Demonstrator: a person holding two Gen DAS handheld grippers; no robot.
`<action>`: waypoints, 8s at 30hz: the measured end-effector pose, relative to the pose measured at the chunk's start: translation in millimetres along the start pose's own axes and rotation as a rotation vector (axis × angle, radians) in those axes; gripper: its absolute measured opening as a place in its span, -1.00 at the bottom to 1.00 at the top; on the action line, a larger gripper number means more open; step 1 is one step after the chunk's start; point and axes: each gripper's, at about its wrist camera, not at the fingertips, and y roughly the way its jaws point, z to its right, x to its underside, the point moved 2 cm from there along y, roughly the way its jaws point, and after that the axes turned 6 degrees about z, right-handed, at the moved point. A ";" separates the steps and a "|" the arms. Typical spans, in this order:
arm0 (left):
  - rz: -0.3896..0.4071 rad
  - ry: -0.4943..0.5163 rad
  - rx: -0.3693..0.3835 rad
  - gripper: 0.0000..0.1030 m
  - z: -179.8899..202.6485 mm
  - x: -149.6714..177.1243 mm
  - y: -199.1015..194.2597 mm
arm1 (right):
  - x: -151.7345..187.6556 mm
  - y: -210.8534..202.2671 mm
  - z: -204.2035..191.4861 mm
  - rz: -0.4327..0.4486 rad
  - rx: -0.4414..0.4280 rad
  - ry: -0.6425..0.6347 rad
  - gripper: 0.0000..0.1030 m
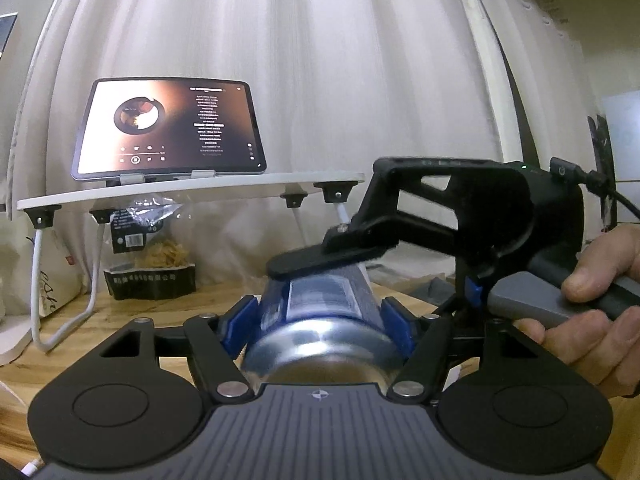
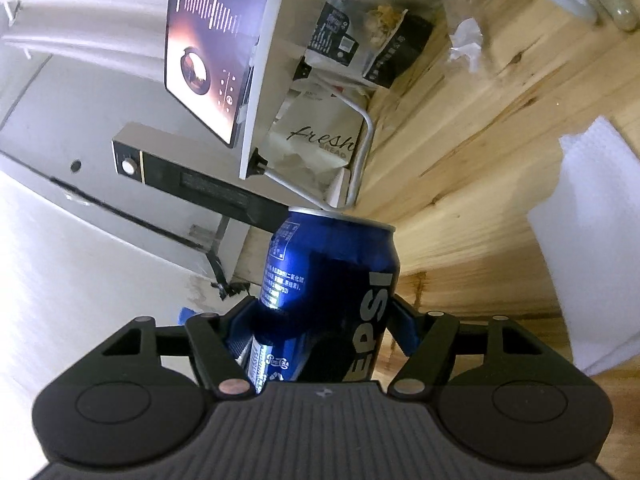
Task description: Clean container
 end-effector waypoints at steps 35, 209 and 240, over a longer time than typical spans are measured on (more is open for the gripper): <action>-0.179 -0.105 -0.192 0.30 -29.0 10.5 28.3 | 23.9 -21.5 -17.6 0.101 0.834 -0.830 0.45; 0.061 -0.078 0.059 0.36 -0.1 -3.4 -11.5 | 21.3 -20.4 -11.6 0.262 -0.102 -0.090 0.36; 0.065 0.226 -0.040 0.30 37.9 -5.2 -11.0 | 7.7 -18.9 -31.0 0.190 0.124 -0.103 0.37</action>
